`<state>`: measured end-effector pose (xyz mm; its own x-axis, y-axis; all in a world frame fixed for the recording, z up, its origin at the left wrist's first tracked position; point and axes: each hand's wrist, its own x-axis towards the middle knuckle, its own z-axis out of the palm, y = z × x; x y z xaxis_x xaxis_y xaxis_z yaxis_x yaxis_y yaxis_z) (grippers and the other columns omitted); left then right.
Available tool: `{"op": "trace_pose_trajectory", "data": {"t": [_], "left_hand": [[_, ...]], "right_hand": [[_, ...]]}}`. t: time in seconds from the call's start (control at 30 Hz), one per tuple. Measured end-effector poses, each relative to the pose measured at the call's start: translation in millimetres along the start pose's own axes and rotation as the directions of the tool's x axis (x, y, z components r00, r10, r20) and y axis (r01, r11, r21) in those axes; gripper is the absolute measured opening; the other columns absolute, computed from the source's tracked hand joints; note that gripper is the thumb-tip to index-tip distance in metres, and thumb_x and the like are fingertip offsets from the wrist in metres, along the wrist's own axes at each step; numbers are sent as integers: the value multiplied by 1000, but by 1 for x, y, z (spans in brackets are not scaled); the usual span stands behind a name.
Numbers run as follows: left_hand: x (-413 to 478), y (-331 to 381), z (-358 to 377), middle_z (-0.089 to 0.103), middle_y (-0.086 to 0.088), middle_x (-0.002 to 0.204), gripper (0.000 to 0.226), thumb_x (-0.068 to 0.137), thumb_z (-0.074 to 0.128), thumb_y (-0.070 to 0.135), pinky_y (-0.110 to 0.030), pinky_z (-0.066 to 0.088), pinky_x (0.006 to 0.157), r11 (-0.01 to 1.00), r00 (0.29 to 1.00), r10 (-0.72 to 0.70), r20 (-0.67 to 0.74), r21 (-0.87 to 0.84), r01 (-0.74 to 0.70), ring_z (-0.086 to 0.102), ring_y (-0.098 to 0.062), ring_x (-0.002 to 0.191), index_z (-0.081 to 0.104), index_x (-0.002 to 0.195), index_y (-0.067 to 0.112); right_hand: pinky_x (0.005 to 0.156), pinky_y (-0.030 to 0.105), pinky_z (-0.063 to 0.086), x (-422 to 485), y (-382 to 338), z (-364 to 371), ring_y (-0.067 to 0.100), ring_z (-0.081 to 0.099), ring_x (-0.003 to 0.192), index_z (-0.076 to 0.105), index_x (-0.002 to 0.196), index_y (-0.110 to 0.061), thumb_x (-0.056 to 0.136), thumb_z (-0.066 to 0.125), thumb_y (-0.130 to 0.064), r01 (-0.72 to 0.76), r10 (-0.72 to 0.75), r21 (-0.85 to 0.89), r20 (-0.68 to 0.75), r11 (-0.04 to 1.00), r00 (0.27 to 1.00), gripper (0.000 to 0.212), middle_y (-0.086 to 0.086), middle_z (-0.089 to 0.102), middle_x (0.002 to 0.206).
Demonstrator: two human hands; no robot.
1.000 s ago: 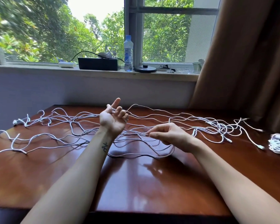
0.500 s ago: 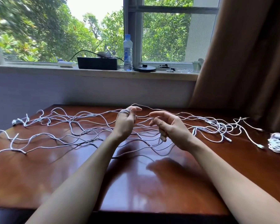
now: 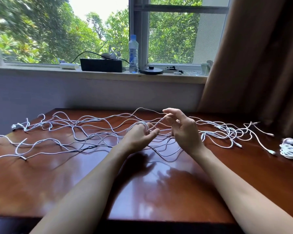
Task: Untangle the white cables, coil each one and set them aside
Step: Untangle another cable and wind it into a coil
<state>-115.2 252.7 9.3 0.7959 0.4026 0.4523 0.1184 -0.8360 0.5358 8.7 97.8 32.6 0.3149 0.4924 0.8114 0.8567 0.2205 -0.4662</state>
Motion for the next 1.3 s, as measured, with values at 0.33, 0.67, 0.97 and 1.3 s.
{"op": "trace_pose_trajectory", "data": {"t": [0.33,0.67,0.97,1.3], "left_hand": [[1,13,6,35,-2,47,69,94,31,54,-23,21,43,788,983,-76,167,-594,162,26,-14,43,70,73,1],[1,25,-8,30,2,52,66,90,25,45,-24,8,46,408,862,30,506,-793,452,18,-8,43,65,66,-1],[3,23,-16,35,-6,57,55,90,29,36,-25,11,51,-86,961,22,276,-957,277,11,-13,45,60,60,2],[4,18,-30,39,-5,64,43,96,26,25,-24,22,44,-531,977,-191,95,-847,-21,23,-14,39,62,87,5]], "right_hand": [[60,27,42,4,20,-5,6,50,56,71,104,-27,89,74,-44,-214,215,-127,-10,968,977,23,-7,52,60],[62,24,45,5,24,-2,4,55,58,68,104,-25,93,72,-35,-304,304,-72,-7,950,953,16,-4,62,68],[57,28,41,3,30,-1,5,50,53,62,73,-25,83,77,-52,-353,375,-154,152,923,914,32,-8,59,57],[59,17,44,-2,21,6,-9,55,52,75,82,-26,87,74,-50,-354,403,-198,343,914,849,24,-13,70,65]]}}
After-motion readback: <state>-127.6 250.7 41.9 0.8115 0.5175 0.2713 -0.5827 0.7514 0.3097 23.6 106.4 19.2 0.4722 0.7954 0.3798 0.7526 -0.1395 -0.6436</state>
